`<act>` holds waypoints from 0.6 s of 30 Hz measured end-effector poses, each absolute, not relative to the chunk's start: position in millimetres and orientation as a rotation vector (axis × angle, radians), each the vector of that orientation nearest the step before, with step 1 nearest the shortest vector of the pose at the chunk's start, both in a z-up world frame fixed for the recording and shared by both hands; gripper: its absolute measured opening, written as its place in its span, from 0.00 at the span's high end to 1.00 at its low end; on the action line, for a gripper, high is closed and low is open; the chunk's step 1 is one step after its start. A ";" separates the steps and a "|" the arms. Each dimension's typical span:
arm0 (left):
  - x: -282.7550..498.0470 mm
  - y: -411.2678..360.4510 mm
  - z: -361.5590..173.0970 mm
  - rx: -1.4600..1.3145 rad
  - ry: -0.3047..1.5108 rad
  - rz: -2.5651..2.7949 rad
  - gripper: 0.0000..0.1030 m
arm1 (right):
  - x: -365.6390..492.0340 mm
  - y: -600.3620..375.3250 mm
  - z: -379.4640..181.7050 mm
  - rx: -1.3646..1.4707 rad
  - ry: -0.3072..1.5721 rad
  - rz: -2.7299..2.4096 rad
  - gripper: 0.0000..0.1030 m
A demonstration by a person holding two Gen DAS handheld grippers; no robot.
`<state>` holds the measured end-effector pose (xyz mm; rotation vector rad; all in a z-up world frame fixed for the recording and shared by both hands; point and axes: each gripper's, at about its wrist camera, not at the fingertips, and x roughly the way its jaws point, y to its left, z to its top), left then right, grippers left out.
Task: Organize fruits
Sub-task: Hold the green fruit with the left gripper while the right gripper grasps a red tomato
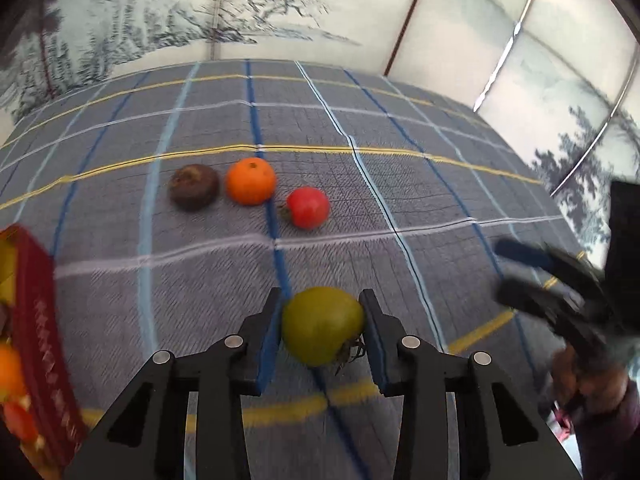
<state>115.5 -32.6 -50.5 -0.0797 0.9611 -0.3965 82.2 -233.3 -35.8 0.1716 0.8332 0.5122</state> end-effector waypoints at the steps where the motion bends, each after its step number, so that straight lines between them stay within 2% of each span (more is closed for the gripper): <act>1: 109.8 -28.0 -46.7 -0.096 0.958 -0.395 0.63 | 88.2 -227.4 -33.7 0.156 0.833 0.530 0.26; 4: 94.0 -13.4 -35.0 -0.135 0.946 -0.385 0.62 | 117.8 -197.7 -32.1 0.087 0.832 0.607 0.28; 6: 85.2 -2.6 -27.7 -0.159 0.939 -0.371 0.62 | 133.4 -179.0 -36.0 0.045 0.848 0.639 0.35; 10: 73.2 12.3 -15.0 -0.194 0.920 -0.363 0.62 | 156.9 -147.9 -47.9 -0.034 0.865 0.658 0.43; 16: 59.1 25.3 -3.7 -0.219 0.901 -0.361 0.62 | 180.3 -134.4 -63.3 -0.053 0.907 0.635 0.44; 18: 55.6 27.5 -2.2 -0.221 0.902 -0.357 0.62 | 185.2 -130.6 -68.0 -0.053 0.924 0.635 0.50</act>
